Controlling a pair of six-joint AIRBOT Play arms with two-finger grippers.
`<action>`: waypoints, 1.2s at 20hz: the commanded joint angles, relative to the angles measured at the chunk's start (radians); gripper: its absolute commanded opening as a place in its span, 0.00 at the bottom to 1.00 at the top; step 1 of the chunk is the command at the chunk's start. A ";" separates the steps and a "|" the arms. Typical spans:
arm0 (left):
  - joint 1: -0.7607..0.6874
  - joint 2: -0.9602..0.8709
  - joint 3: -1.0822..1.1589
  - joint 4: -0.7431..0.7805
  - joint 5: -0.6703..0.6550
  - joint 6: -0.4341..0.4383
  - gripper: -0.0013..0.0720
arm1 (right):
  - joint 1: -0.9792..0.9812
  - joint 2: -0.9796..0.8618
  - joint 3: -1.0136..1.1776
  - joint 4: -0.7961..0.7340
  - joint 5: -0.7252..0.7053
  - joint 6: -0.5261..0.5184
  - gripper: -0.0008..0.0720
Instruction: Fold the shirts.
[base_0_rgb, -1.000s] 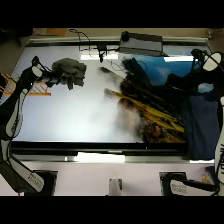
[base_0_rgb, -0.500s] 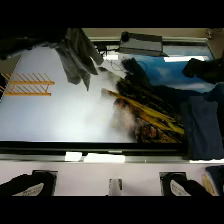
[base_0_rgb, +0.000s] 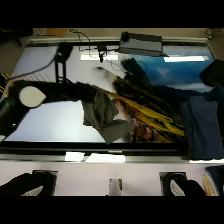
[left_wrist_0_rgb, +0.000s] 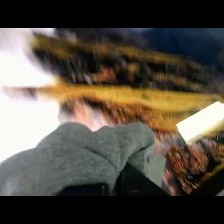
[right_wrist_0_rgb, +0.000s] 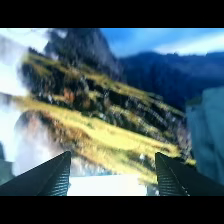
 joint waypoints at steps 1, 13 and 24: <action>-0.015 -0.101 -0.214 -0.209 0.084 -0.127 0.08 | 0.000 -0.037 -0.086 0.105 0.055 0.005 0.76; 0.388 -0.056 -0.208 0.021 -0.526 0.018 0.98 | 0.001 -0.259 -0.413 0.366 -0.089 -0.042 0.76; 0.392 -0.198 -0.400 -0.323 -0.012 -0.046 0.84 | 0.003 -0.273 -0.703 0.506 -0.096 -0.164 0.76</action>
